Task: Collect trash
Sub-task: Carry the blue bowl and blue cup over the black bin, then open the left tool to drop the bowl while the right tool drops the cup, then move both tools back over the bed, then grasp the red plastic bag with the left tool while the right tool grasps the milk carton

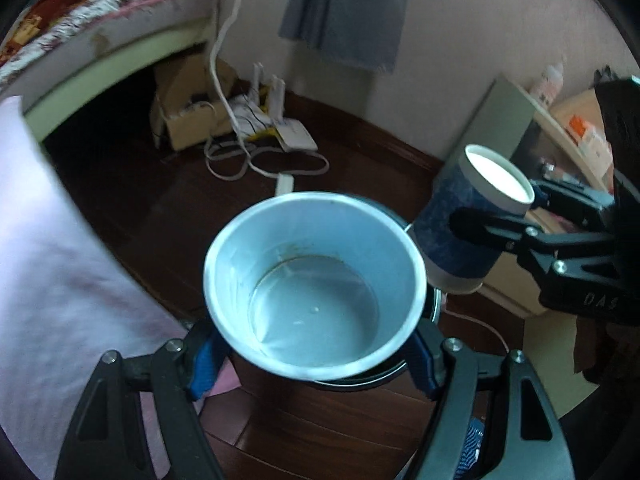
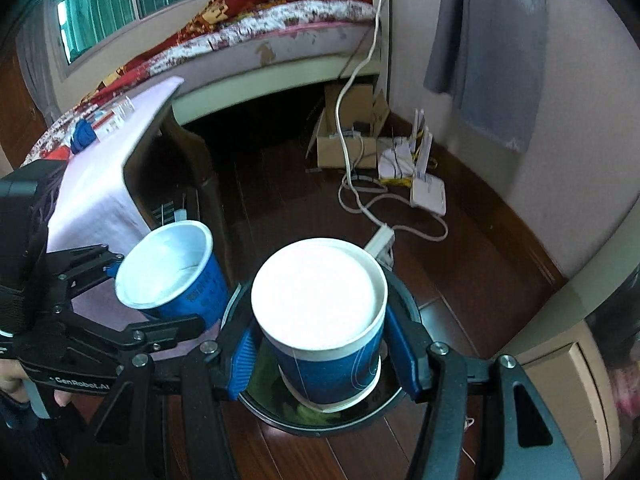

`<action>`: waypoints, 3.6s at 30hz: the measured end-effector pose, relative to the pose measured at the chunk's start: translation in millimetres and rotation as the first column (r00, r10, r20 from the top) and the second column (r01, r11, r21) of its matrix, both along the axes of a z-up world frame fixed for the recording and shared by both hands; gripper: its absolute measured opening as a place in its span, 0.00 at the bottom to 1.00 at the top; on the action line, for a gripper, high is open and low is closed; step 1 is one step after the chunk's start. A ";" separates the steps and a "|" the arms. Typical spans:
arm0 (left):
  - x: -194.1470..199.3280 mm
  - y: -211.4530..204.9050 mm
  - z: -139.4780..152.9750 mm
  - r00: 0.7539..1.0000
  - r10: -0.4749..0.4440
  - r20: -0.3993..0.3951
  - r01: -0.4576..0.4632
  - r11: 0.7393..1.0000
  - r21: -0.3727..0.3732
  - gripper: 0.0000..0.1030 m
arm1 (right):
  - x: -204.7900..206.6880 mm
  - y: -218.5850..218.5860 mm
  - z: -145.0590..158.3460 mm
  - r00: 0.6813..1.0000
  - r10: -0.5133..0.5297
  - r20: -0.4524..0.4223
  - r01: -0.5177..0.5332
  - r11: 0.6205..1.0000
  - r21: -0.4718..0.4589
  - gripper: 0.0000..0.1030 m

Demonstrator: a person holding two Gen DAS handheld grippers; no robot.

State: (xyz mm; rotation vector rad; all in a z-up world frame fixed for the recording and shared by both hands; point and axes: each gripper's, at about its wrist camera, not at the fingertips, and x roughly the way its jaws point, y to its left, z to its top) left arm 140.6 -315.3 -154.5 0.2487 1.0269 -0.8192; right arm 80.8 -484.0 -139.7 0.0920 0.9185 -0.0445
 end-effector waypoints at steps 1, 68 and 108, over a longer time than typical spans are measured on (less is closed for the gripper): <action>0.3 -5.0 -6.7 1.000 -0.009 -0.013 0.009 1.000 0.008 0.74 | 1.1 -3.4 -4.9 1.000 0.001 -0.009 -0.001 1.000 0.004 0.58; -19.1 200.9 100.6 0.837 0.495 0.233 -0.494 0.867 -0.067 0.89 | 18.3 153.3 88.0 0.985 0.132 0.109 -0.129 0.991 -0.034 1.00; 172.9 359.7 59.2 0.611 0.781 0.129 -0.786 0.618 -0.017 0.74 | 306.4 343.4 54.9 0.941 0.337 0.026 -0.331 0.933 -0.138 0.85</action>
